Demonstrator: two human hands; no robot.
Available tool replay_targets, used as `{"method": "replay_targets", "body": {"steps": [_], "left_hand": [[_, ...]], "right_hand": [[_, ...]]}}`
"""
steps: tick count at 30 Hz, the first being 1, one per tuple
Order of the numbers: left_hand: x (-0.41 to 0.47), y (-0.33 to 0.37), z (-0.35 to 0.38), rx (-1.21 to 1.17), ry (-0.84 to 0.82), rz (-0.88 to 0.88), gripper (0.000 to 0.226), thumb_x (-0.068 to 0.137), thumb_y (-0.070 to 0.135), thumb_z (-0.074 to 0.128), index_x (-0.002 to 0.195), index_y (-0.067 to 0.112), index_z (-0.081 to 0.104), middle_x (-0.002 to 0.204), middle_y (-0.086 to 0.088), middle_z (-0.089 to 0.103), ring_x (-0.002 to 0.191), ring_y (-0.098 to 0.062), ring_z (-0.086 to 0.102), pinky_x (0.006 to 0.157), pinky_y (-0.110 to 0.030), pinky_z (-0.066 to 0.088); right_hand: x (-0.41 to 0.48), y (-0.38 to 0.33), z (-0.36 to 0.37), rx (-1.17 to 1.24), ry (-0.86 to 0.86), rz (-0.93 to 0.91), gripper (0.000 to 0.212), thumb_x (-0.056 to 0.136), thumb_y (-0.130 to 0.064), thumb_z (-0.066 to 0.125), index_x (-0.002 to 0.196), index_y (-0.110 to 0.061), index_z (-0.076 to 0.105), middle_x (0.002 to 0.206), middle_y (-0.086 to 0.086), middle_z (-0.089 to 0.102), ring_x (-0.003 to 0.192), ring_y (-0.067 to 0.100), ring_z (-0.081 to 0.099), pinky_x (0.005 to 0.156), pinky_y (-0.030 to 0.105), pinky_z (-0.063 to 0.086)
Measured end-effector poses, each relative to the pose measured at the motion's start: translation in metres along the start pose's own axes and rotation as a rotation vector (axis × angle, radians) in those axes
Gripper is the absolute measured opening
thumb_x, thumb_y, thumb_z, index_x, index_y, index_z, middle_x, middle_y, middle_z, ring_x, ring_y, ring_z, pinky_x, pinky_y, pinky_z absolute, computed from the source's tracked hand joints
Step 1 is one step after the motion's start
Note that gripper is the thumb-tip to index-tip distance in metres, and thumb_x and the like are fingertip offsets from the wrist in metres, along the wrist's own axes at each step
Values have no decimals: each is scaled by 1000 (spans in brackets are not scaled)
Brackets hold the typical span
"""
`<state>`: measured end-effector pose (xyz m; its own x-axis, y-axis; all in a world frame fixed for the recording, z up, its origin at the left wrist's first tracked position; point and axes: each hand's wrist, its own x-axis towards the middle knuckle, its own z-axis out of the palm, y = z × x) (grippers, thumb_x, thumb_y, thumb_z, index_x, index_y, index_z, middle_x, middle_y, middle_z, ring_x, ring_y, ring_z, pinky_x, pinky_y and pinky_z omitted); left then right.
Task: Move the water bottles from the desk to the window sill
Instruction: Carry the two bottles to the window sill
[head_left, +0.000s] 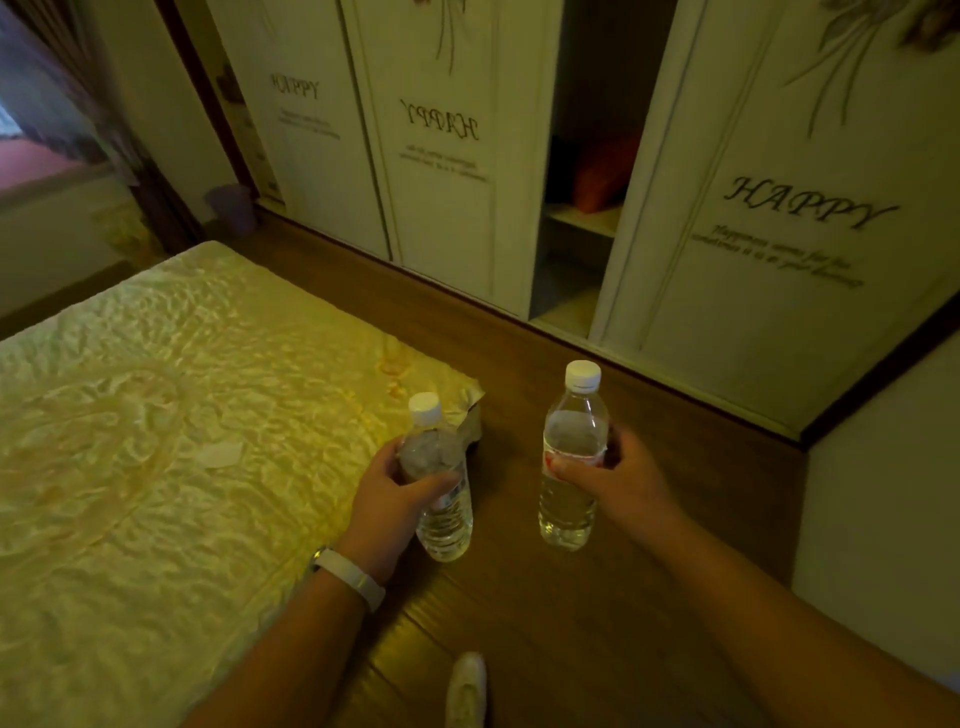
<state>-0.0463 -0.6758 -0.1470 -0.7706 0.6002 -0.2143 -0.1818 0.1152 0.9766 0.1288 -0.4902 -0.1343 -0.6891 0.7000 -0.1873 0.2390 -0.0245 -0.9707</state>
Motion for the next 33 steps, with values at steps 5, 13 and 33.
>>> {"method": "replay_targets", "body": {"steps": [5, 13, 33], "left_hand": [[89, 33, 5, 0, -116, 13, 45, 71, 3, 82, 110, 17, 66, 100, -3, 75, 91, -16, 73, 69, -28, 56], [186, 68, 31, 43, -223, 60, 49, 68, 7, 81, 113, 21, 65, 101, -1, 74, 88, -13, 72, 72, -32, 54], [428, 111, 188, 109, -224, 8, 50, 73, 3, 81, 114, 24, 65, 104, -2, 74, 97, -21, 71, 83, -41, 58]], "right_hand": [[67, -25, 4, -51, 85, 16, 71, 69, -35, 85, 132, -28, 52, 119, -8, 65, 107, 12, 64, 87, 34, 57], [139, -49, -4, -84, 186, 44, 76, 69, -39, 84, 135, -28, 48, 123, -9, 62, 111, 13, 61, 91, 40, 56], [406, -71, -123, -52, 176, 68, 65, 72, -32, 85, 127, -35, 51, 124, -9, 62, 113, 16, 59, 96, 45, 53]]}}
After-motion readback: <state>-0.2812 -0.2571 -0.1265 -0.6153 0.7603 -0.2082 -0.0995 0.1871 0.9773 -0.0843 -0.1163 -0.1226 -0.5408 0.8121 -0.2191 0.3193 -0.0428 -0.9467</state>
